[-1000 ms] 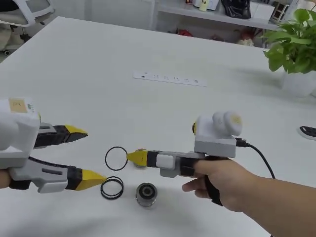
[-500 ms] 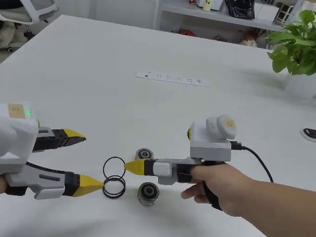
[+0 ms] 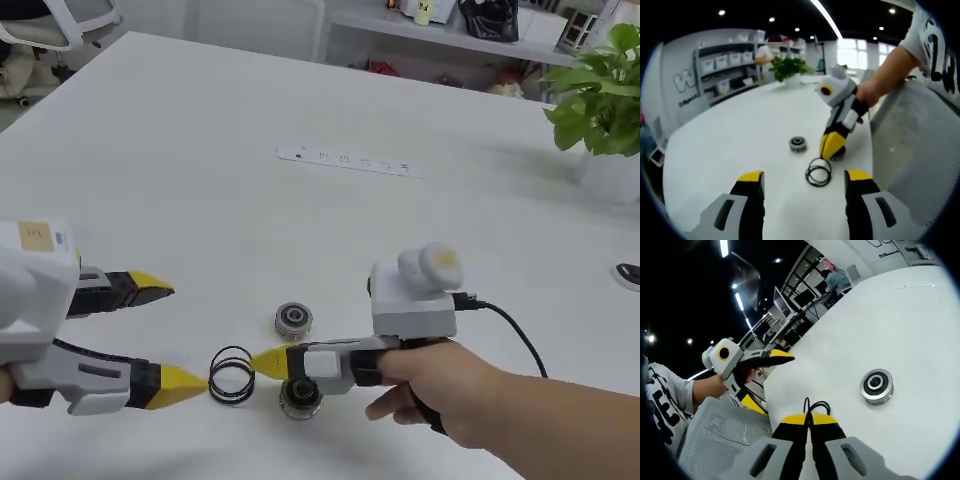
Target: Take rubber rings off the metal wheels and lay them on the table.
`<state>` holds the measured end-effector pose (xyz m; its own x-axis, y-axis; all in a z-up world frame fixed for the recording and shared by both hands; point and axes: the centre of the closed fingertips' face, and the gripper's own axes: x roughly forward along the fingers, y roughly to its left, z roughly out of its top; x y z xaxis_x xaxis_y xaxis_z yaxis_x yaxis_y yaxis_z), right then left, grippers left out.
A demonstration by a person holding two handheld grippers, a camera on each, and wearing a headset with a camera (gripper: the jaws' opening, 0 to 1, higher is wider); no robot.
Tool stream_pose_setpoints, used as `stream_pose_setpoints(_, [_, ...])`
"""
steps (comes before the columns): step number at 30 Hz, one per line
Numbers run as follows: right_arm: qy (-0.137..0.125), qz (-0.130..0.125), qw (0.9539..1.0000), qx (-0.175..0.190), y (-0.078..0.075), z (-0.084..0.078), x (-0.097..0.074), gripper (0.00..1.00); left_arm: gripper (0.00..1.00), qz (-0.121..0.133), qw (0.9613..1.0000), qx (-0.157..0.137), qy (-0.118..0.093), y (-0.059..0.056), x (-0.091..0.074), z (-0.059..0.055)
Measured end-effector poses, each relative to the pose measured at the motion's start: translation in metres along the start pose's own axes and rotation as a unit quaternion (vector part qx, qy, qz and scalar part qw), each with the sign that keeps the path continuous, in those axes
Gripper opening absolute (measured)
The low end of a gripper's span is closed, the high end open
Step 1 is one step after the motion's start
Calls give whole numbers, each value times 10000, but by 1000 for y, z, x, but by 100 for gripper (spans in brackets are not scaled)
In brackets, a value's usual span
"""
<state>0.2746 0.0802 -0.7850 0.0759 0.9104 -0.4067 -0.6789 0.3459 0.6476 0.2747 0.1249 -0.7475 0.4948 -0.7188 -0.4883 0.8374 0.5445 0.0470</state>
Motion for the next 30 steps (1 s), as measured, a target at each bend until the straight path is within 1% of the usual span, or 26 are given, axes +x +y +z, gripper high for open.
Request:
stream_pose_setpoints(8, [116, -125, 9998, -87, -4, -4, 3, 0, 65, -5, 10000, -12, 32, -2, -1, -2])
stream_pose_setpoints(11, [150, -200, 9995, -180, -5, -6, 3, 0, 65, 7, 10000, -19, 33, -2, -2, -3])
stream_pose_setpoints(14, [146, -224, 9994, -230, -5, -5, 4, 0, 65, 12, 10000, -30, 36, -2, -2, -3])
stream_pose_setpoints(18, [171, -318, 9984, -425, -6, -5, 4, 0, 65, 14, 10000, -43, 52, -3, -3, -5])
stream_pose_setpoints(20, [186, -345, 9977, -545, -5, -5, 4, 2, 65, 18, 10000, -37, 64, -3, -3, -6])
stream_pose_setpoints(30, [182, -410, 9959, -790, -5, -3, 4, 8, 65, 44, 10000, -24, 68, -4, -6, -5])
